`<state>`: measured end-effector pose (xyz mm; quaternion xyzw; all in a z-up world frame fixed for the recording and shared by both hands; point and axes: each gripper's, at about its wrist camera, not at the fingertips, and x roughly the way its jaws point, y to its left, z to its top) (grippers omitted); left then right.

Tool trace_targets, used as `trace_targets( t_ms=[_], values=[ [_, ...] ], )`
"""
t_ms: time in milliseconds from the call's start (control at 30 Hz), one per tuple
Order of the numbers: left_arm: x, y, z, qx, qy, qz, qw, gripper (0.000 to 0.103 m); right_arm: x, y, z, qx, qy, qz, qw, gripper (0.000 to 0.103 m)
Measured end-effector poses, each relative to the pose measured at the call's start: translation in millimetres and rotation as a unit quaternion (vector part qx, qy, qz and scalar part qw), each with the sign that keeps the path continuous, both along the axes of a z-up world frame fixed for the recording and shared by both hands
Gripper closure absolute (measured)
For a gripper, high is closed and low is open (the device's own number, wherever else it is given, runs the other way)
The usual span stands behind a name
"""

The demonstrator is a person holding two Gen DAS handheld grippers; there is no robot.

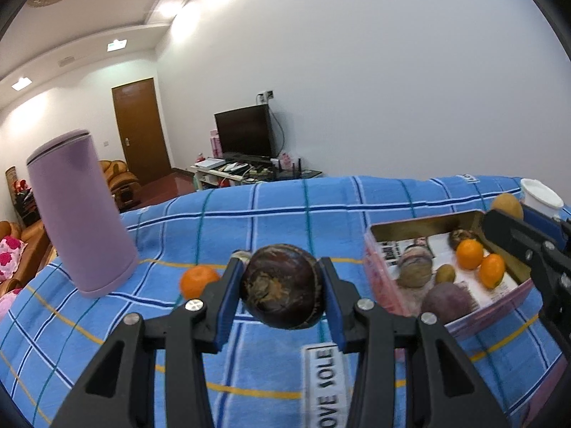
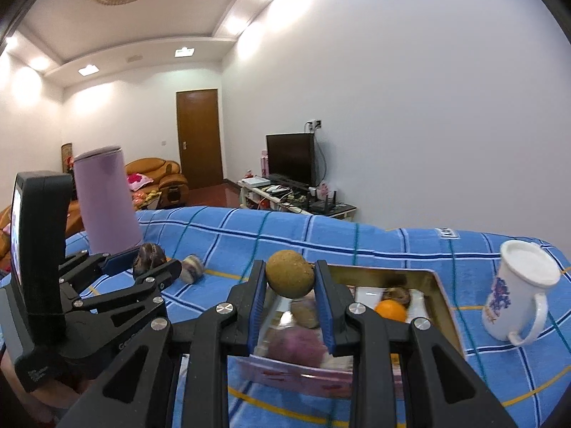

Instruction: Organize fruits

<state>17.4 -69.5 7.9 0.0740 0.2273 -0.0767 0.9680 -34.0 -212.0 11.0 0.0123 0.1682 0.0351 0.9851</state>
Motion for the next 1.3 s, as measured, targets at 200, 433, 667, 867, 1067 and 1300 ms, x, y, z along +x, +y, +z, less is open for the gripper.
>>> trace_targets(
  t_ms=[200, 433, 667, 867, 1067, 1300],
  values=[
    [-2, -20, 6, -0.006, -0.005, -0.019, 0.9998, 0.058, -4, -28, 4, 0.008, -0.007, -0.022, 1.0, 0.074],
    [4, -36, 10, -0.014, -0.003, -0.031, 0.9994, 0.058, -8, -60, 8, 0.004, -0.014, -0.056, 0.998, 0.074],
    [10, -60, 8, -0.018, 0.009, -0.055, 0.9983, 0.058, -6, -96, 12, 0.012, -0.014, -0.099, 0.995, 0.074],
    [15, -84, 8, -0.02, 0.015, -0.079, 0.9965, 0.058, -2, -115, 9, 0.03, 0.004, -0.119, 0.992, 0.074],
    [23, -113, -1, -0.022, 0.043, -0.105, 0.9933, 0.058, 11, -117, 3, 0.013, 0.025, -0.115, 0.993, 0.074],
    [28, -136, -12, -0.01, 0.064, -0.124, 0.9902, 0.058, 30, -116, -10, -0.007, 0.066, -0.095, 0.993, 0.074]
  ],
)
